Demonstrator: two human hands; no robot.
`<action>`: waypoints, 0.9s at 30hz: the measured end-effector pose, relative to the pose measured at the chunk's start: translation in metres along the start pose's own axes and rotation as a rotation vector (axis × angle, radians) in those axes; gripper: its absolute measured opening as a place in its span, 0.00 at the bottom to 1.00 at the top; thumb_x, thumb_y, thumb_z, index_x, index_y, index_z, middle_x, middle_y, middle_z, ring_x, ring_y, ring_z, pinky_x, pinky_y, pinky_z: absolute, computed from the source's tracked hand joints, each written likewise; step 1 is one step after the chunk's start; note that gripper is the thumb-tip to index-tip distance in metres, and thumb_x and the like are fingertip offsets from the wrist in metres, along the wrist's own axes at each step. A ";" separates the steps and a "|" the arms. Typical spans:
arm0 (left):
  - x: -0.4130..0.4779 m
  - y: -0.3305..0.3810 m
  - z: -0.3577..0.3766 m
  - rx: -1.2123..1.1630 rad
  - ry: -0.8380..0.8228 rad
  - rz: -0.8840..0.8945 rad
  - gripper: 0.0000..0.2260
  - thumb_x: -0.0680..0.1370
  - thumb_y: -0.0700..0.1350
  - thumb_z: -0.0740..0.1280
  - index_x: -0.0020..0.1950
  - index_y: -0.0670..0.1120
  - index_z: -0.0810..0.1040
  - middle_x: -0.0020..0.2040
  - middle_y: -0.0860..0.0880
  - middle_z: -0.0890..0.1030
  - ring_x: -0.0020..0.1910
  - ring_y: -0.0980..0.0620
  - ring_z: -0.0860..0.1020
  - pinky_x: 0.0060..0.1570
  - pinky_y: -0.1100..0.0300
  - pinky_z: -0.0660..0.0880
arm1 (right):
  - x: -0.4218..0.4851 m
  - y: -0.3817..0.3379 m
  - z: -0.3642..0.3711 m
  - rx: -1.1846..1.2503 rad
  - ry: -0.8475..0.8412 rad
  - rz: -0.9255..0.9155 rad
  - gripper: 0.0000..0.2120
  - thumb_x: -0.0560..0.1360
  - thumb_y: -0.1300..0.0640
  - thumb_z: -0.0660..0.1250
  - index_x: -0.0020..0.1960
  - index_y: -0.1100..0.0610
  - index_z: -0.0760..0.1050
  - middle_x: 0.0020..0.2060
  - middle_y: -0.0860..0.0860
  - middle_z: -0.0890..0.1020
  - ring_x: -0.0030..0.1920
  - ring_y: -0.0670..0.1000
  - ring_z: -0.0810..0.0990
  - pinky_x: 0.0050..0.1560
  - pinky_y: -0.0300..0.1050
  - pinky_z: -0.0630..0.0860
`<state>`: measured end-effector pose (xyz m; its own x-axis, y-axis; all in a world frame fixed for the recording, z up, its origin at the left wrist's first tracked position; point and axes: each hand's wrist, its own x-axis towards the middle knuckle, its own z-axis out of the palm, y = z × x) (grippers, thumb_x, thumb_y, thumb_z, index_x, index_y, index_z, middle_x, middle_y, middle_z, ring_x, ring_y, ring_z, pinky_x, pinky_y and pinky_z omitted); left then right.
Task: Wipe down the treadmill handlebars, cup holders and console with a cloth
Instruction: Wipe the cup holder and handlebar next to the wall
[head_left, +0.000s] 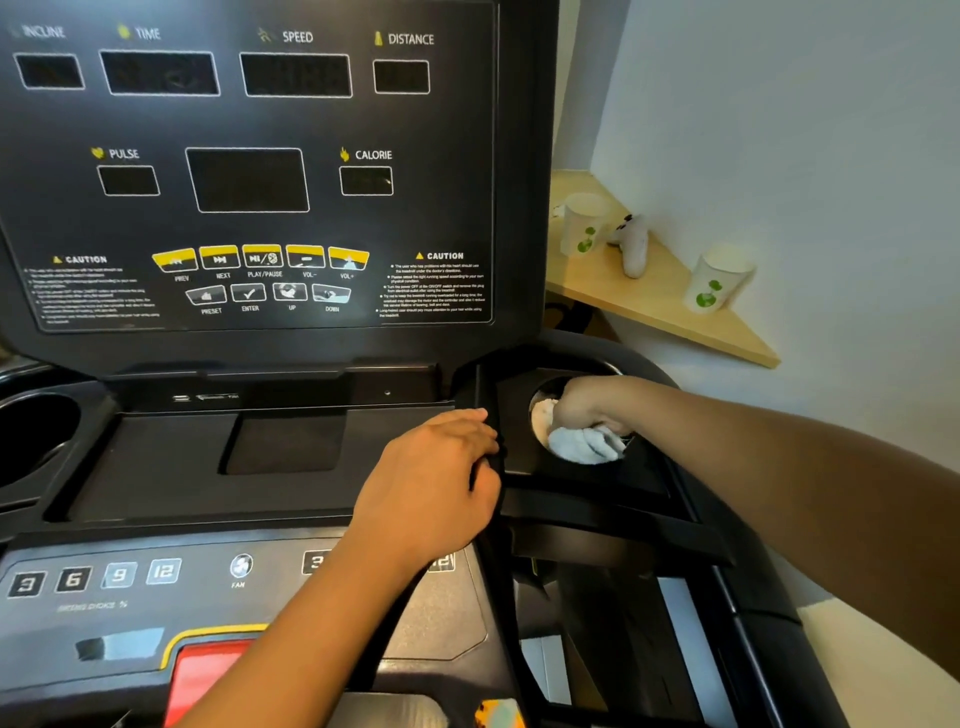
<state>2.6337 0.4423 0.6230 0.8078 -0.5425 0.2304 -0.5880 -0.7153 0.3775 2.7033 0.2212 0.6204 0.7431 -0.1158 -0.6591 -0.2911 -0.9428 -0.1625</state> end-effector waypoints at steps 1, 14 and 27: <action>0.000 0.001 0.000 0.002 0.002 -0.002 0.16 0.73 0.48 0.61 0.56 0.50 0.84 0.58 0.57 0.83 0.66 0.63 0.72 0.60 0.68 0.63 | -0.002 -0.003 -0.002 -0.060 -0.009 -0.007 0.17 0.77 0.54 0.66 0.61 0.63 0.75 0.50 0.55 0.78 0.47 0.55 0.76 0.42 0.45 0.73; 0.000 0.000 0.000 -0.006 -0.037 -0.003 0.17 0.73 0.47 0.61 0.56 0.50 0.84 0.60 0.57 0.82 0.68 0.63 0.71 0.60 0.67 0.63 | -0.035 0.013 -0.010 -0.849 -0.056 -0.465 0.31 0.73 0.66 0.68 0.71 0.46 0.66 0.65 0.52 0.72 0.62 0.56 0.73 0.54 0.49 0.73; 0.002 -0.001 0.002 0.011 -0.032 -0.005 0.17 0.73 0.49 0.61 0.56 0.51 0.84 0.58 0.58 0.82 0.67 0.64 0.71 0.60 0.68 0.63 | 0.006 0.003 0.017 0.059 0.146 0.000 0.08 0.76 0.57 0.63 0.40 0.61 0.71 0.37 0.56 0.79 0.30 0.54 0.80 0.26 0.41 0.76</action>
<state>2.6356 0.4410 0.6219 0.8090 -0.5529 0.1996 -0.5848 -0.7227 0.3685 2.6965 0.2226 0.6034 0.8218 -0.1638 -0.5457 -0.3223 -0.9235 -0.2082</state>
